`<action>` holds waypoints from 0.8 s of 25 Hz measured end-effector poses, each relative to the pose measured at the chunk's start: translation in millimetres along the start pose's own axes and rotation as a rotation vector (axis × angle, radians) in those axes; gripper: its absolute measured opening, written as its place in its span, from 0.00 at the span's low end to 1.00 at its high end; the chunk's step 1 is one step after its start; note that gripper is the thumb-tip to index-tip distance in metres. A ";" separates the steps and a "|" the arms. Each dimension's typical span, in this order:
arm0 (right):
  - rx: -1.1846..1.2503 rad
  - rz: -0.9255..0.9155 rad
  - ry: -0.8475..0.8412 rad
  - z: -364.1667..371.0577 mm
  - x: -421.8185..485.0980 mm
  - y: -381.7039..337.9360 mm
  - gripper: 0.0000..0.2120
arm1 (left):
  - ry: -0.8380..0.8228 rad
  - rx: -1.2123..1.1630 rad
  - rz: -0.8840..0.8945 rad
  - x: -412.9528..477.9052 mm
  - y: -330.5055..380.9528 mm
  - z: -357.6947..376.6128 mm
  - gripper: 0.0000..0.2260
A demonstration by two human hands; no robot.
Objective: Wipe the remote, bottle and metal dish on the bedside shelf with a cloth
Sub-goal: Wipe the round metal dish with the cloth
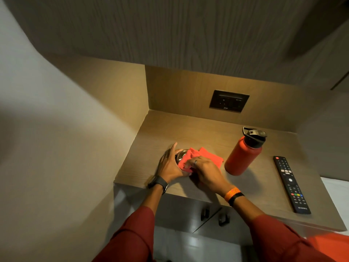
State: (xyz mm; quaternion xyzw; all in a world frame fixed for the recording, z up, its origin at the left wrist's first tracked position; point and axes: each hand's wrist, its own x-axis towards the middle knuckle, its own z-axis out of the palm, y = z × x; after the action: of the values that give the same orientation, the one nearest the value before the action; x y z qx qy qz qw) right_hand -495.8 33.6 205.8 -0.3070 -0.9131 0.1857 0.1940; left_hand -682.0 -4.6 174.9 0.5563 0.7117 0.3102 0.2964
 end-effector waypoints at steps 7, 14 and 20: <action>-0.036 0.260 -0.061 27.1 -21.0 1.5 0.25 | 0.082 0.061 -0.018 -11.3 1.7 4.6 0.52; 0.112 0.131 0.152 4.8 -64.5 -11.5 0.23 | 0.063 0.081 -0.014 -18.5 7.3 4.5 0.51; 1.031 0.547 0.355 -47.5 -131.8 -18.3 0.21 | 0.181 0.037 0.328 -71.3 41.6 34.3 0.28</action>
State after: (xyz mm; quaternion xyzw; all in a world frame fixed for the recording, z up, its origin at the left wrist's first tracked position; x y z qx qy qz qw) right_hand -385.5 -53.0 223.2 -0.4233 -0.5471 0.5930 0.4122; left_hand -615.8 -62.5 190.8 0.6401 0.6408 0.3900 0.1662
